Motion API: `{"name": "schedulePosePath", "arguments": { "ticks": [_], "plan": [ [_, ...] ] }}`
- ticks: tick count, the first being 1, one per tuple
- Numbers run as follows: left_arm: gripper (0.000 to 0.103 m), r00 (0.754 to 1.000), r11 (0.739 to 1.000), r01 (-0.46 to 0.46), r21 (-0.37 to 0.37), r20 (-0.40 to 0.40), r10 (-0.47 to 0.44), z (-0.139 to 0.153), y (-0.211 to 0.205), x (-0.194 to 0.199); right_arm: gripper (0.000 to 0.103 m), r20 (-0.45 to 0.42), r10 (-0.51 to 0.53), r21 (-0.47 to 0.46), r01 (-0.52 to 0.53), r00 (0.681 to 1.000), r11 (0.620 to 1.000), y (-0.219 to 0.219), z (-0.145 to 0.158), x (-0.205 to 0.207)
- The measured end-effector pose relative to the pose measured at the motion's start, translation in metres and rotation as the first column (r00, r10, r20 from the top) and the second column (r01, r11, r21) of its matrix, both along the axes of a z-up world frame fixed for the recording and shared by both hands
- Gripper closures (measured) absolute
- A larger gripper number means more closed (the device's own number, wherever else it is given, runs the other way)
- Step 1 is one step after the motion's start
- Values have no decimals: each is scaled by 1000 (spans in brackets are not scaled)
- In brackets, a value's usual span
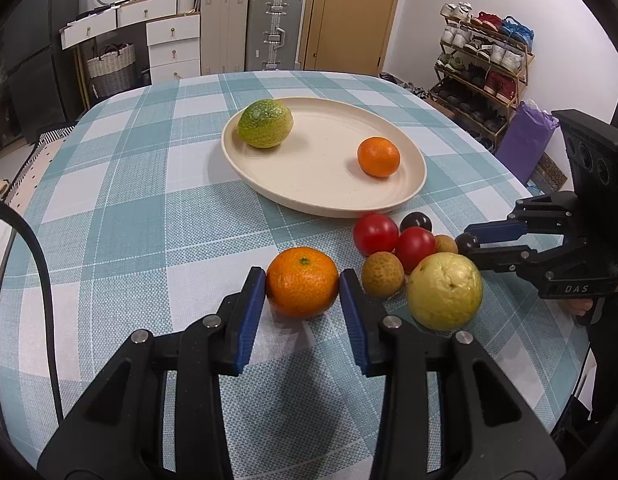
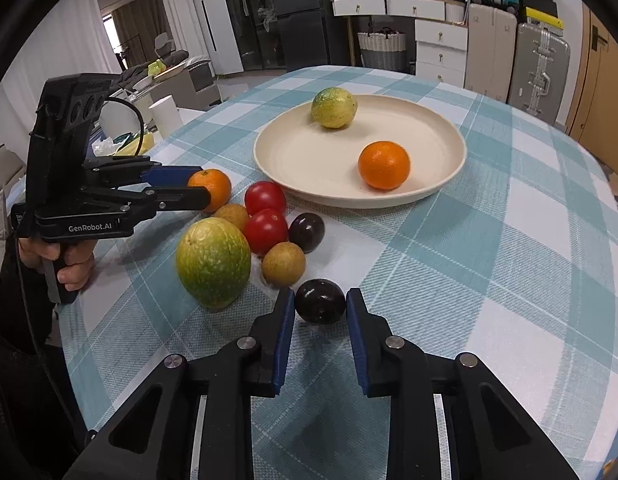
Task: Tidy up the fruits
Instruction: 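Grasp the orange with the left gripper while the right gripper grasps a dark plum, then carry the orange and plum onto the plate and release both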
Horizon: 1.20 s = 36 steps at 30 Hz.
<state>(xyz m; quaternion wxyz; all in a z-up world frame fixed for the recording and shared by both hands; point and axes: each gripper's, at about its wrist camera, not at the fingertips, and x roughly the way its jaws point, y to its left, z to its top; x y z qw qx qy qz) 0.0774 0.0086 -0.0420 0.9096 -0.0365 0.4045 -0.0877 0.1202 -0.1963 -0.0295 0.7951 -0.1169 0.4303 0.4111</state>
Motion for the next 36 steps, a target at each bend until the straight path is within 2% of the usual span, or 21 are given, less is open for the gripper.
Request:
{"name": "schedulePosePath", "arguments": {
  "ticks": [11,20,25,30,31,36],
  "plan": [
    [68,1000,1000,-2,-3,7,2,1,0,0,76,18,8,-17,-8,1000,1000,6,-1,-4],
    [74,999,1000,-3,-23,54,4,14,-2,1,77,60,-41,39,39,997,998,-5,15,-2],
    [74,1000,1000,-1,-8,19,1,8,-5,4,77,49,-44,36,42,998,998,-4,12,-1],
    [64,1000,1000,-15,16,-1,15,6,-3,1,77,39,-42,28,41,998,999,-4,9,-3],
    [59,1000,1000,-18,17,-13,18,4,-1,0,77,40,-42,25,41,998,999,-4,9,-3],
    [58,998,1000,-18,18,-54,19,-7,3,-3,77,38,-48,25,47,998,999,-4,7,-3]
  ]
}}
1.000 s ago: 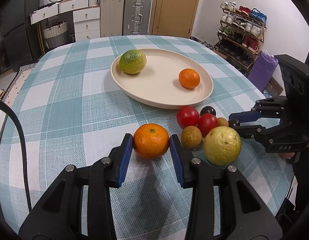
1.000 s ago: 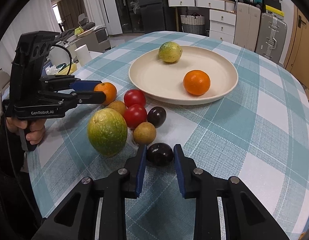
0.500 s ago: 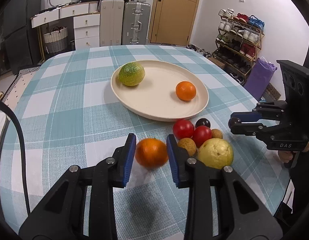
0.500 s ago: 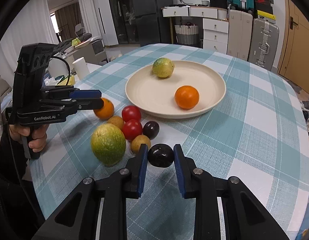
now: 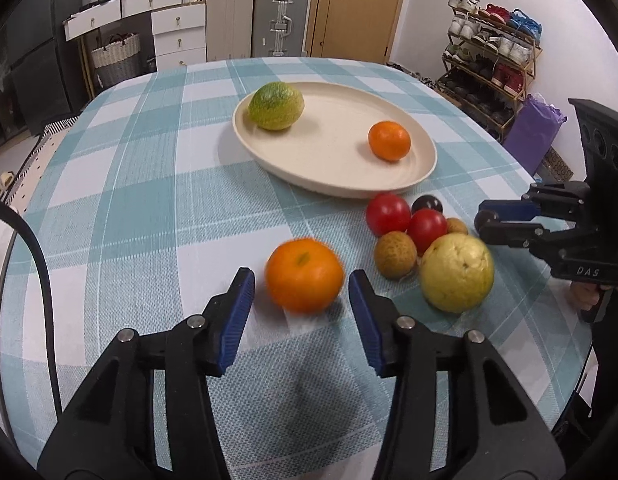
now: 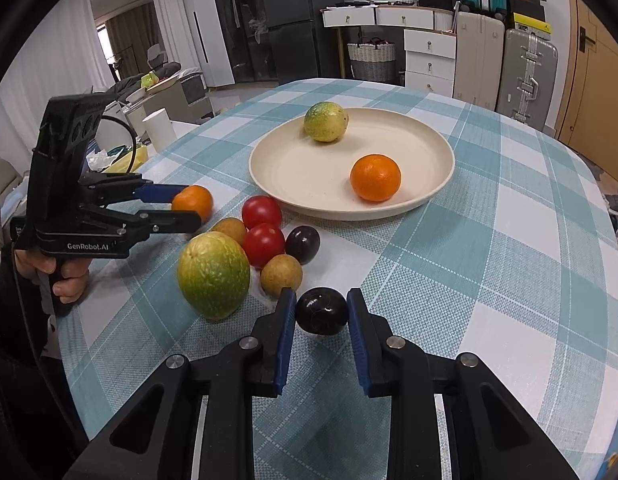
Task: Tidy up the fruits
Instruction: 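Carry the orange and plum onto the plate and release both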
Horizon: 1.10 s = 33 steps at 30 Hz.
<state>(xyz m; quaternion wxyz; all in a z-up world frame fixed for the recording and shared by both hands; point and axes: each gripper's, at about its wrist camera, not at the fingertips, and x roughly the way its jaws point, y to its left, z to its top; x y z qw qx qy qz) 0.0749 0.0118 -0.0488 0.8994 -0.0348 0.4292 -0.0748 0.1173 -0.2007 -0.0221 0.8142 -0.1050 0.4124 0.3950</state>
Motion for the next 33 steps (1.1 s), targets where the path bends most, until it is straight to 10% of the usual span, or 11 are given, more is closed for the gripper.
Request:
{"name": "schedulePosePath", "arguments": {
  "ticks": [17,23,26,33],
  "plan": [
    [70,1000,999,0,-48,23,1,3,3,3,77,2,-8,9,8,1000,1000,-2,0,2],
    [49,1000,999,-29,-36,11,30,1,5,17,77,1,-5,7,5,1000,1000,-2,1,1],
    [68,1000,999,3,-46,1,-3,1,2,23,77,0,-9,7,9,1000,1000,-2,1,2],
    [63,1000,1000,5,-26,-6,-5,0,-1,15,77,2,-11,10,11,1000,1000,-4,2,2]
  ]
}}
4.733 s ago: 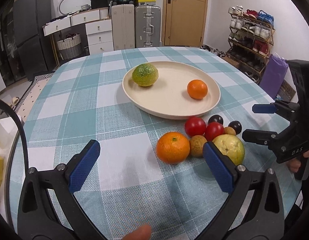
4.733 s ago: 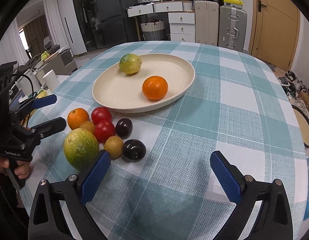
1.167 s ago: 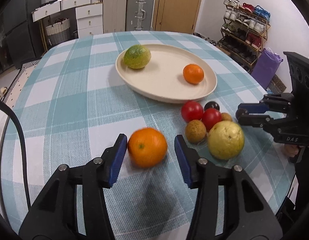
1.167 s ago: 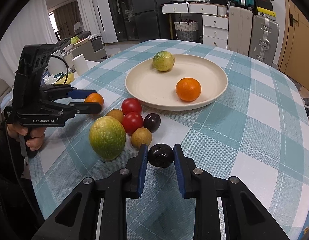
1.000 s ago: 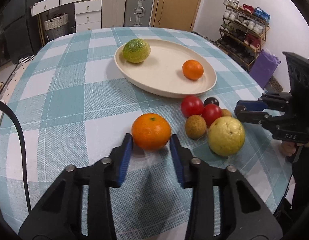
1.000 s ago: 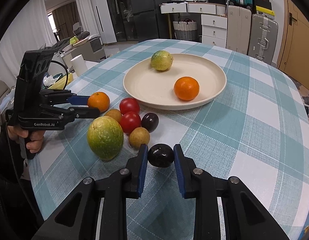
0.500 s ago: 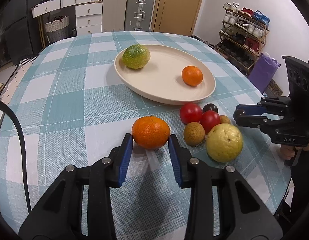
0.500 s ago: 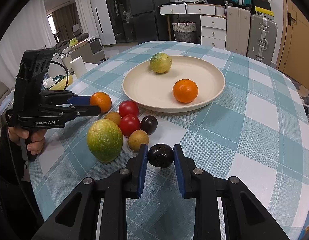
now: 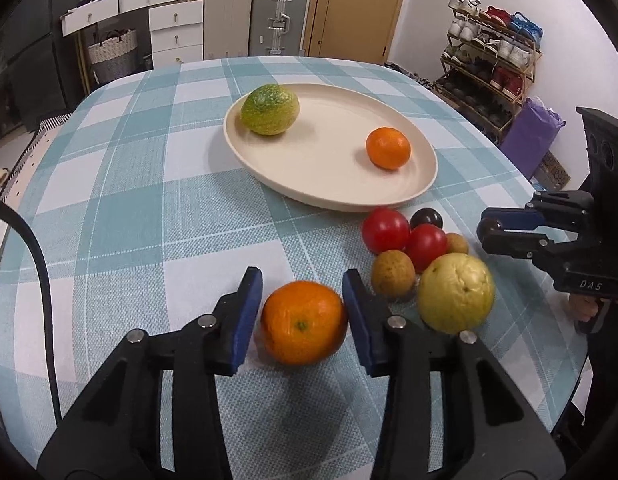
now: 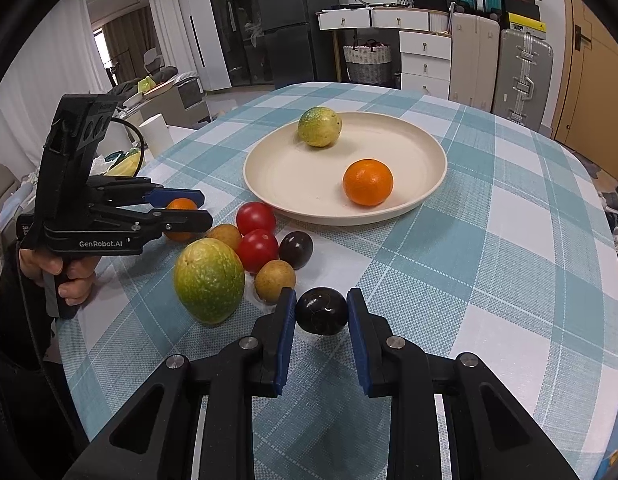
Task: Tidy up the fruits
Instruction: 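Carry the orange and plum onto the plate and release both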
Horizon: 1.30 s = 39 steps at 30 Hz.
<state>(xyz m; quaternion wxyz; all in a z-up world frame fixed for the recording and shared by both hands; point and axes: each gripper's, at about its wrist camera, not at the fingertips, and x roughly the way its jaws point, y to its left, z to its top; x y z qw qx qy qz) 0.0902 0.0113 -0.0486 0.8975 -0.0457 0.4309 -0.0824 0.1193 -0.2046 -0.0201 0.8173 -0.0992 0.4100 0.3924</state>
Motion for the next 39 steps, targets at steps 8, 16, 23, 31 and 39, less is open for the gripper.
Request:
{"name": "schedulePosePath", "arguments": {
  "ticks": [8,16,23,31,39],
  "plan": [
    [66,1000,1000,19,-8,10,-19,0,-1,-6,77,0,4,-2,-4,1000,1000,2,-1,2],
    [67,996,999,7,-38,93,-3,19,1,0,77,26,-18,20,17,1000,1000,5,7,6],
    [66,988,999,-4,-50,156,12,35,-3,17,77,62,-63,66,59,996,996,17,20,18],
    [66,985,1000,-17,-23,174,21,33,-13,45,77,47,-106,95,102,993,990,37,21,36],
    [66,985,999,-28,-41,167,34,27,-13,64,77,18,-125,77,123,992,989,50,12,46]
  ]
}}
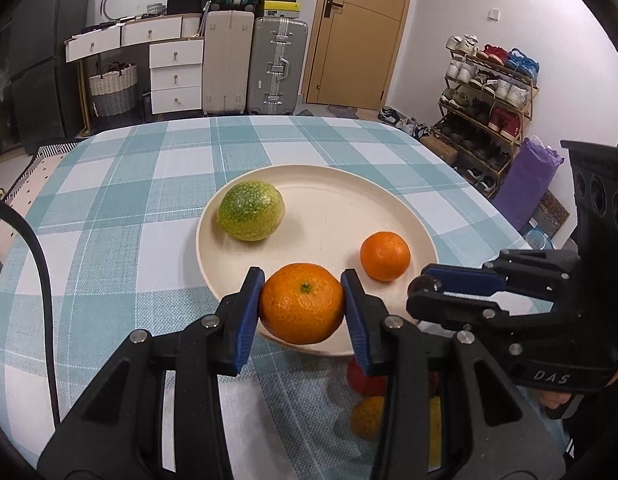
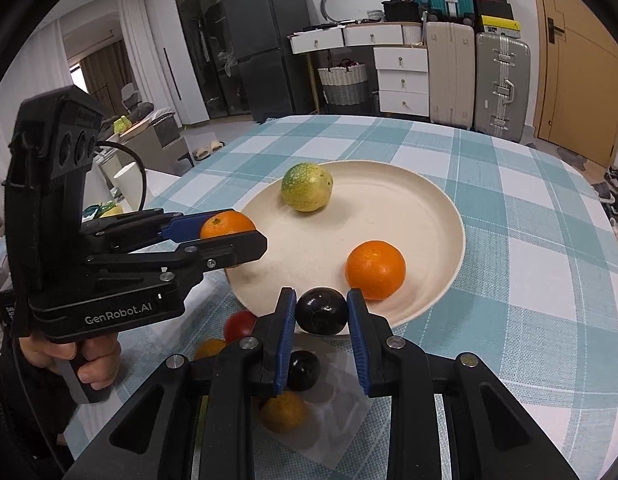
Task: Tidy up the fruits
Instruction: 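Carry the orange and plum onto the plate and release both, then withdraw both grippers from the plate toward the remaining fruits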
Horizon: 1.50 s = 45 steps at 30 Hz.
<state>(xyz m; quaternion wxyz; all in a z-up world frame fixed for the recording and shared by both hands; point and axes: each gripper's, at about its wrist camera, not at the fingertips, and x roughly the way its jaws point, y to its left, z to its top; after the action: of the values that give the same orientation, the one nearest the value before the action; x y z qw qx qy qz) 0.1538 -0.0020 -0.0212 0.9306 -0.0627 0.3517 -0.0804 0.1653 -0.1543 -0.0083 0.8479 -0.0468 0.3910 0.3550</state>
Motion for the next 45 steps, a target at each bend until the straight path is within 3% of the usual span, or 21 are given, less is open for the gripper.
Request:
{"name": "schedulePosePath", "arguments": {
  "ticks": [10,13,15,17,18,20,22,24,27,29,36,45],
  "plan": [
    [66,999,1000,10,21,-34,-10,-11,-4,11,76,-7,-31,-35,31,999,999,4,-9,6],
    [66,1000,1000,5,21,-16,-5,-8,-3,9,68,6,-43,-33,43,999,999,1,-6,3],
    [61,1000,1000,1,28,-12,-1,-5,-3,6,68,16,-51,-29,52,999,998,-3,-3,0],
    [47,1000,999,-6,36,-3,6,-1,-1,1,67,34,-68,-28,69,997,997,-9,1,-5],
    [44,1000,999,-10,39,8,9,2,0,-3,61,39,-76,-28,78,996,997,-13,3,-7],
    [27,1000,999,-17,51,23,15,6,1,-12,51,48,-94,-21,95,994,995,-21,6,-11],
    [21,999,997,-18,69,41,15,11,2,-23,44,48,-101,-13,101,994,995,-29,9,-16],
    [19,999,996,-14,86,53,10,15,2,-33,17,52,-97,-26,98,994,995,-32,9,-20],
    [11,998,993,-21,116,62,14,18,2,-48,7,65,-104,-28,106,992,994,-39,9,-27],
    [1,998,993,-22,117,66,15,19,3,-58,0,54,-105,-32,107,993,994,-42,7,-30],
    [1,998,996,-21,92,65,15,20,7,-81,0,40,-127,-34,128,991,991,-53,2,-36],
    [1,999,995,25,95,21,-27,8,-4,-82,0,23,-74,-89,75,997,993,-47,-8,-40]
  ]
}}
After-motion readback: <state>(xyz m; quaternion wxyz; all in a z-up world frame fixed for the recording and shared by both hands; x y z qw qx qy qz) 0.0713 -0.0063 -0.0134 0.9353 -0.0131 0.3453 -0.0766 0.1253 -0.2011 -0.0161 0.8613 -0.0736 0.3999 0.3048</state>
